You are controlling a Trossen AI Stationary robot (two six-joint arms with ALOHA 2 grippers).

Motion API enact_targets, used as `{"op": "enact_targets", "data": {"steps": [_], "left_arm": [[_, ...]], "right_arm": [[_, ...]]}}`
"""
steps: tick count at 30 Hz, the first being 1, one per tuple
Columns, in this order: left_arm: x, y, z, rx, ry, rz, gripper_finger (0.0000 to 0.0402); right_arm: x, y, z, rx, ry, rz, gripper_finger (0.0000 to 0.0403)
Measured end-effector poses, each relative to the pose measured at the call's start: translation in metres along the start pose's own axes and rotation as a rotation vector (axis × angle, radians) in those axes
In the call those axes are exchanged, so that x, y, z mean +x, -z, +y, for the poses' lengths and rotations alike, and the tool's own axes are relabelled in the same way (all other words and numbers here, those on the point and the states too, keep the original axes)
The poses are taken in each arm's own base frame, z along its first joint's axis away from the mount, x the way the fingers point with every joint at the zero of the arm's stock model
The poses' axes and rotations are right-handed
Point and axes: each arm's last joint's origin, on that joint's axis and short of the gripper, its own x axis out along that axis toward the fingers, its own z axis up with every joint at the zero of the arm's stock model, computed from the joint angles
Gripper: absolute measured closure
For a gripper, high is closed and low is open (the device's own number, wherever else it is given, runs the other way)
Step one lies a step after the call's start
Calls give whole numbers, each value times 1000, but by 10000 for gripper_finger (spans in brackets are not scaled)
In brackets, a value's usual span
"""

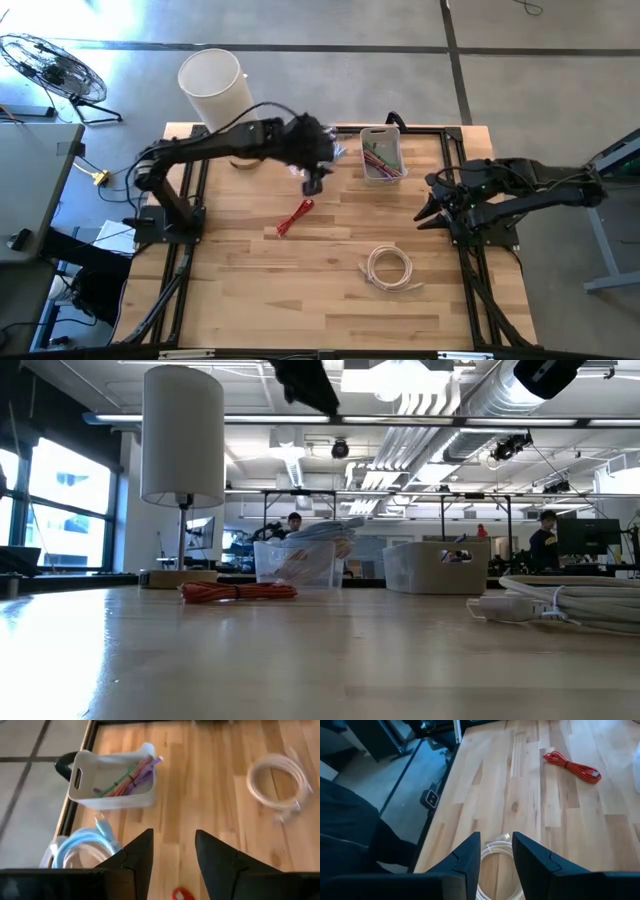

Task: Pick & Place USB Port
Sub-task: Put the red charger cable into the gray bin

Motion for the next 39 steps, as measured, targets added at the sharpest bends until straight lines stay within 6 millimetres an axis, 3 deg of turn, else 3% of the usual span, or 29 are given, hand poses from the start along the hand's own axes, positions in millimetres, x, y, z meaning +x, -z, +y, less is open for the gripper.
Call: {"op": "enact_targets", "data": {"steps": [4,8,15,18,24,30,39], "left_arm": [[-22,6,-34,82,-27,87,259],[-25,16,-62,105,-23,206,259],[-5,34,-98,118,-5,362,259],[2,42,-101,39,-34,438,258],[12,53,-105,40,8,567,235],[20,65,-103,10,-124,698,218],[58,75,-96,-158,-112,815,218]], "right_arm": [[0,0,0,-20,36,-6,297],[0,0,0,-39,51,-9,297],[1,0,0,-75,71,-11,297],[1,0,-1,-77,74,-14,297],[4,-2,-1,-76,71,-4,297],[10,-2,-2,-49,68,19,297],[14,-2,2,-60,36,43,297]]}}
